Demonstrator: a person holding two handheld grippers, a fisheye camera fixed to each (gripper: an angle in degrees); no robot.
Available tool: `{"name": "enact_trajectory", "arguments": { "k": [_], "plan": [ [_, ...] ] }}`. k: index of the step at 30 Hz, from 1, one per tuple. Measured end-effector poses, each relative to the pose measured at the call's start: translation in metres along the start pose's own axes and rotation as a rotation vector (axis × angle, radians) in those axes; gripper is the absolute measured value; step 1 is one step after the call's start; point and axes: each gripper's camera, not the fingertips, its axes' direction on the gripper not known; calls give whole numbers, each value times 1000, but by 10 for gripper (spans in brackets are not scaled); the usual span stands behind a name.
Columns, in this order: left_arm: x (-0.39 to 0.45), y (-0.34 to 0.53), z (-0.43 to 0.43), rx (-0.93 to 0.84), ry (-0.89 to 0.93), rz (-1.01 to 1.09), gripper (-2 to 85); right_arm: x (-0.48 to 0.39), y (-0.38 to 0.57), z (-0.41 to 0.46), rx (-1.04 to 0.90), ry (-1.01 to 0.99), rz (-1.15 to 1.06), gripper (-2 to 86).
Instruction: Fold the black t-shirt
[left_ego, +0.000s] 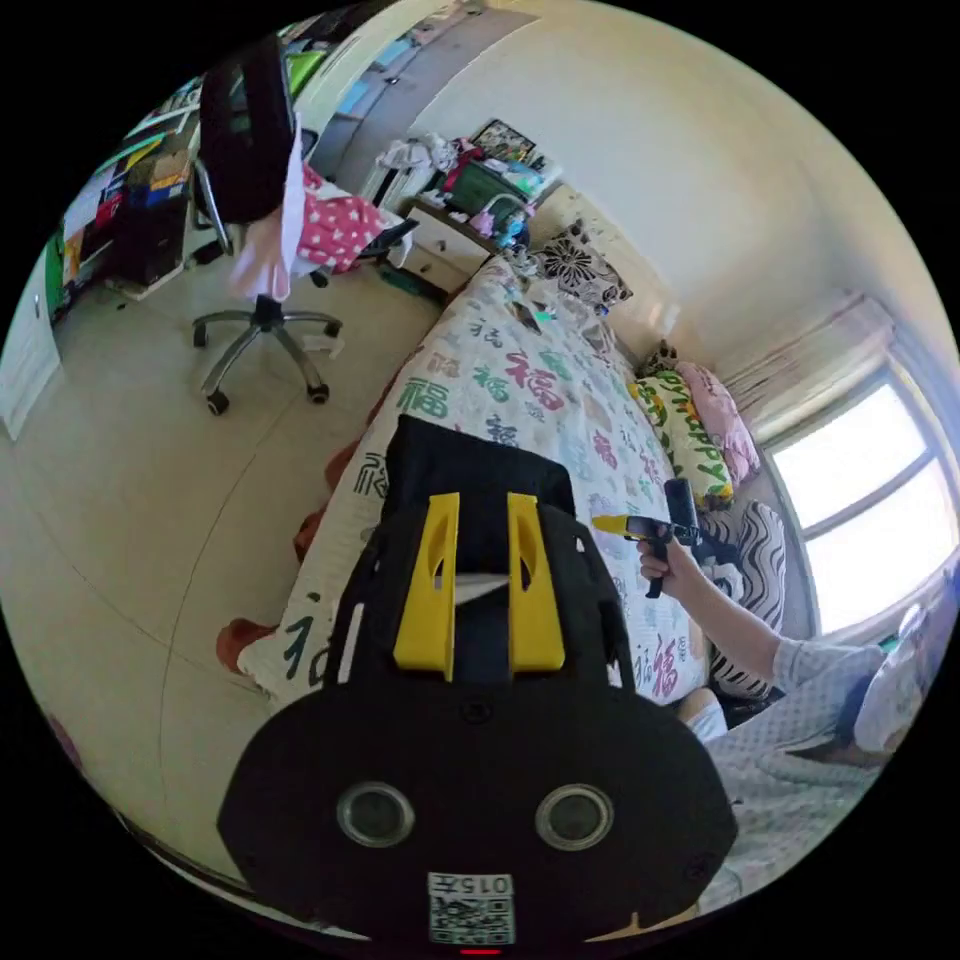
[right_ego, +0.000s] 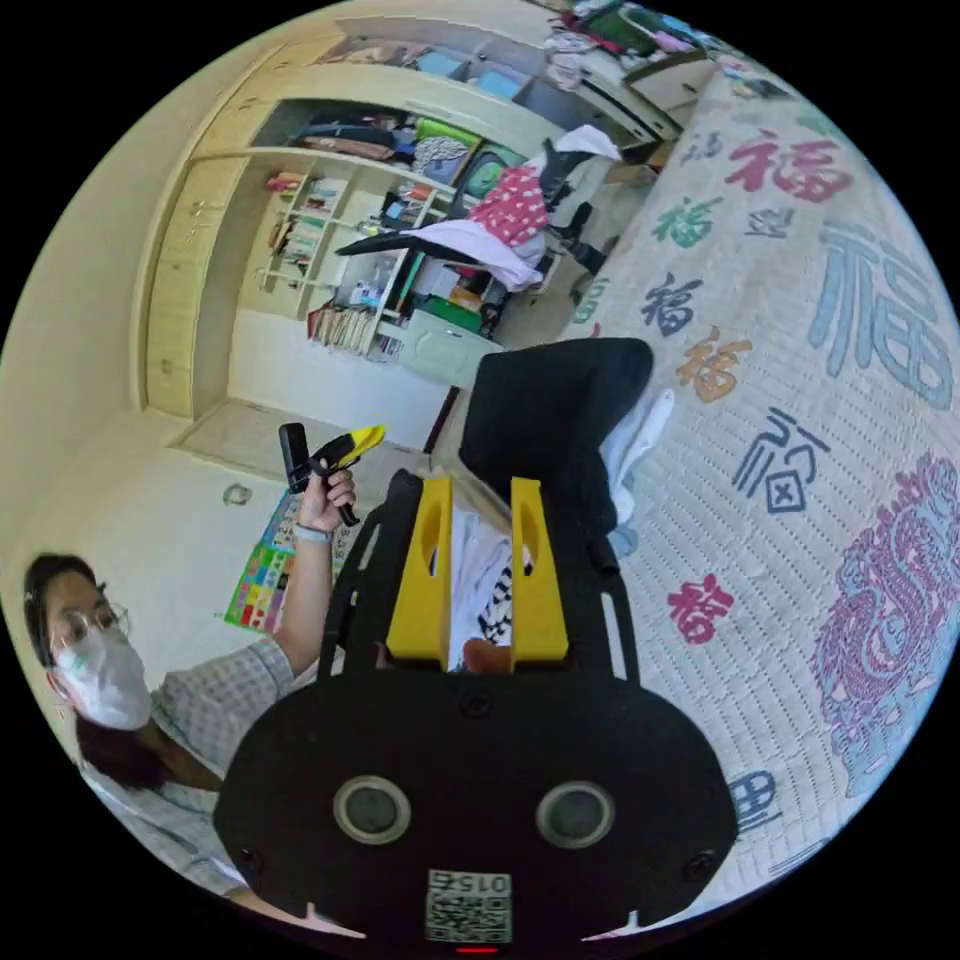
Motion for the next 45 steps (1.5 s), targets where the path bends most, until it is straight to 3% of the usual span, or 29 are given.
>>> {"name": "enact_trajectory", "arguments": {
  "k": [6, 9, 12, 18, 21, 23, 29, 35, 39, 42, 45],
  "plan": [
    [93, 161, -36, 80, -51, 180, 129, -92, 55, 45, -224, -75, -310, 98],
    [127, 233, -25, 78, -122, 181, 143, -105, 70, 89, -337, -71, -295, 96],
    [156, 286, -13, 99, -192, 146, 159, -112, 75, 122, -381, -132, -250, 31],
    [249, 351, -3, 202, -328, 145, 200, -199, 106, 88, -162, -282, -378, 2],
    [306, 367, -6, 345, -540, 148, 190, -255, 128, 47, -86, -403, -472, -1],
    [353, 381, -10, 432, -649, 187, 165, -292, 149, 20, -66, -372, -555, -1],
    [452, 457, -15, 610, -669, 315, 122, -375, 238, -104, 193, -403, -722, -1],
    [511, 496, 28, 513, -508, 392, 137, -434, 349, -210, 354, -246, -854, -1],
    [556, 513, 60, 465, -509, 419, 153, -451, 423, -263, 421, -224, -848, 0],
    [604, 537, 87, 542, -273, 630, 137, -462, 473, -295, 491, -139, -848, 0],
    [654, 539, 142, 328, 43, 871, 42, -468, 515, -317, 515, -147, -822, 0]
  ]
}}
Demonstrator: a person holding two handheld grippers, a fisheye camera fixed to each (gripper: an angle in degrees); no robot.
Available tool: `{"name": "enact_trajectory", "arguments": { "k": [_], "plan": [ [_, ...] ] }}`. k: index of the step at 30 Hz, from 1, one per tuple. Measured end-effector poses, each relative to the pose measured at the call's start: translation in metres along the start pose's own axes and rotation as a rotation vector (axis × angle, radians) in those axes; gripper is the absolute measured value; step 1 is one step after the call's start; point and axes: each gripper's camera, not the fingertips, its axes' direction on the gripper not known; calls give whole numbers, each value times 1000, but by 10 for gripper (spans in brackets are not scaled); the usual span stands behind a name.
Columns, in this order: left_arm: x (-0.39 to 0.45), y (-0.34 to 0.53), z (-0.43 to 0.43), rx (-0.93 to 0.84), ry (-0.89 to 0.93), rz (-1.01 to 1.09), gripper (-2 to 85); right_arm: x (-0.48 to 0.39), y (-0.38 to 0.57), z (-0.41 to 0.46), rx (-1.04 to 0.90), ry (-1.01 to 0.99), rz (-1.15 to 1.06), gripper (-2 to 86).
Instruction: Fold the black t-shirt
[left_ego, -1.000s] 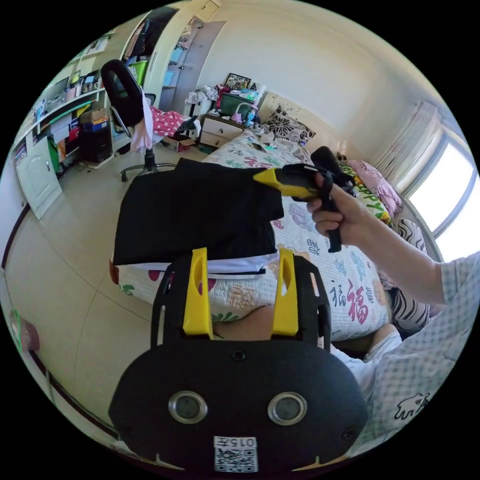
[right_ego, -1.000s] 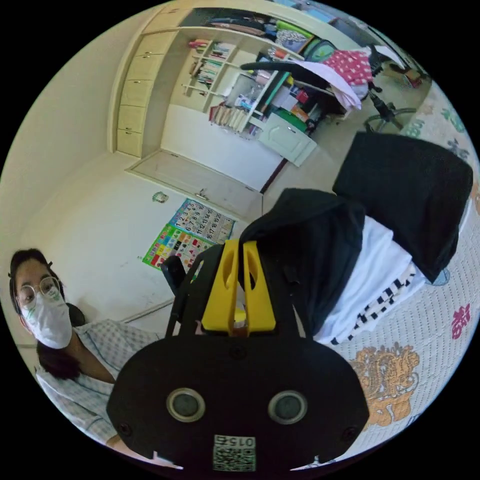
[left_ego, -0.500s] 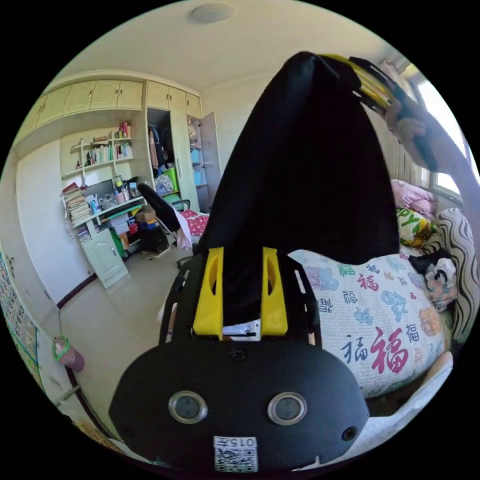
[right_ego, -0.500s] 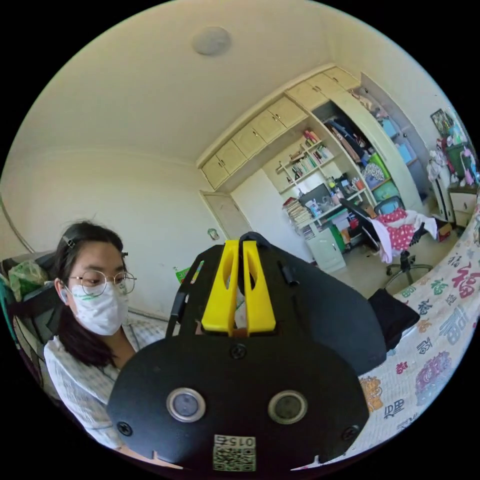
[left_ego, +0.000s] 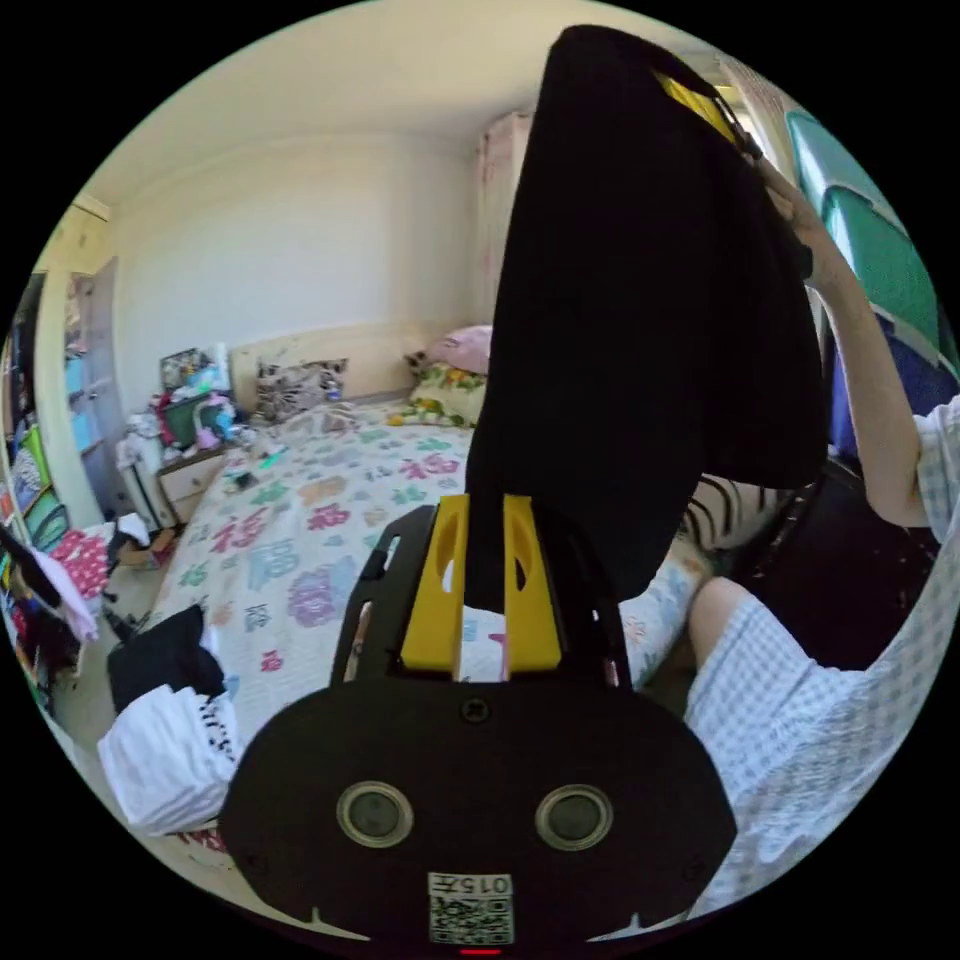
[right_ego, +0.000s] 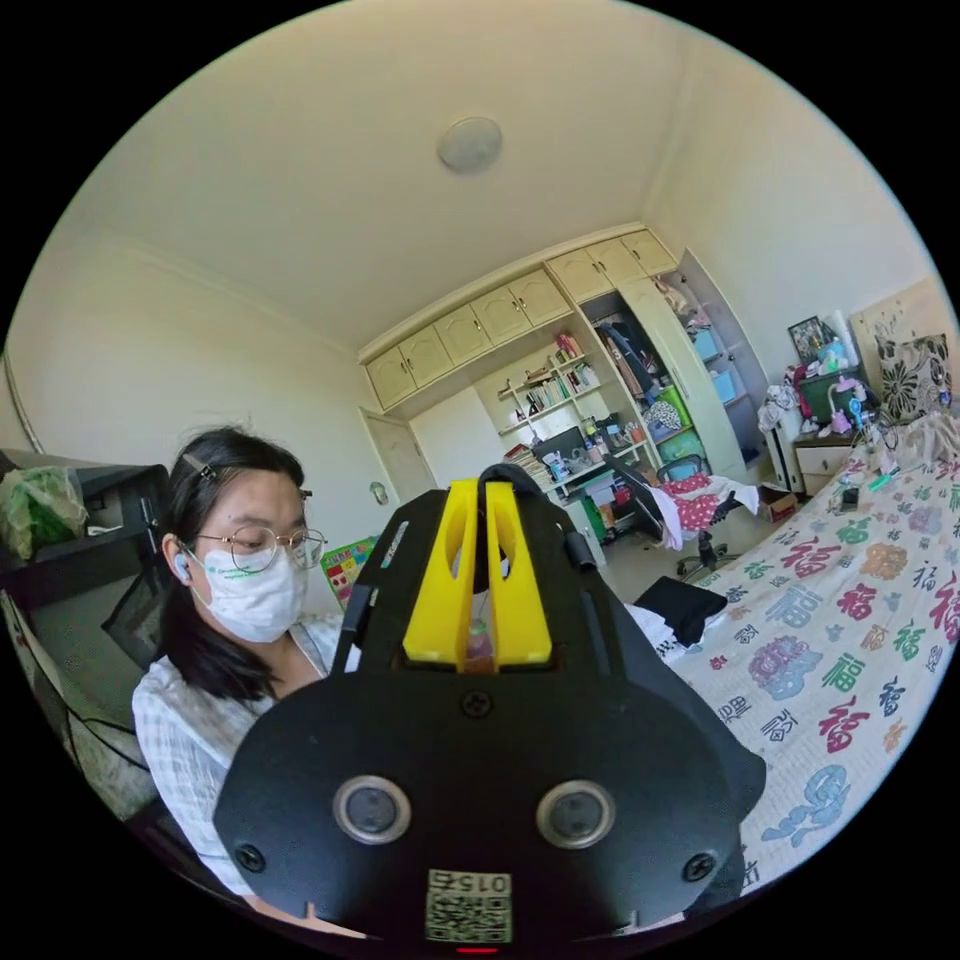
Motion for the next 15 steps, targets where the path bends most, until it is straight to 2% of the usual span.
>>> {"name": "enact_trajectory", "arguments": {
  "k": [2, 5, 9, 12, 15],
  "plan": [
    [20, 1, 45, -71, 231, -3, 14, -17, 7, -16, 16, -4, 24, 0],
    [40, 13, 65, -71, 383, -11, 9, -46, 20, -44, 41, 41, 66, 0],
    [57, 30, 69, -73, 414, 5, 36, -84, 37, -79, 97, 75, 98, 0],
    [69, 44, 68, -71, 363, 31, 154, -103, 45, -91, 120, 29, 128, 1],
    [71, 56, 84, -102, 347, 26, 133, -119, 47, -93, 123, -22, 133, 1]
  ]
}}
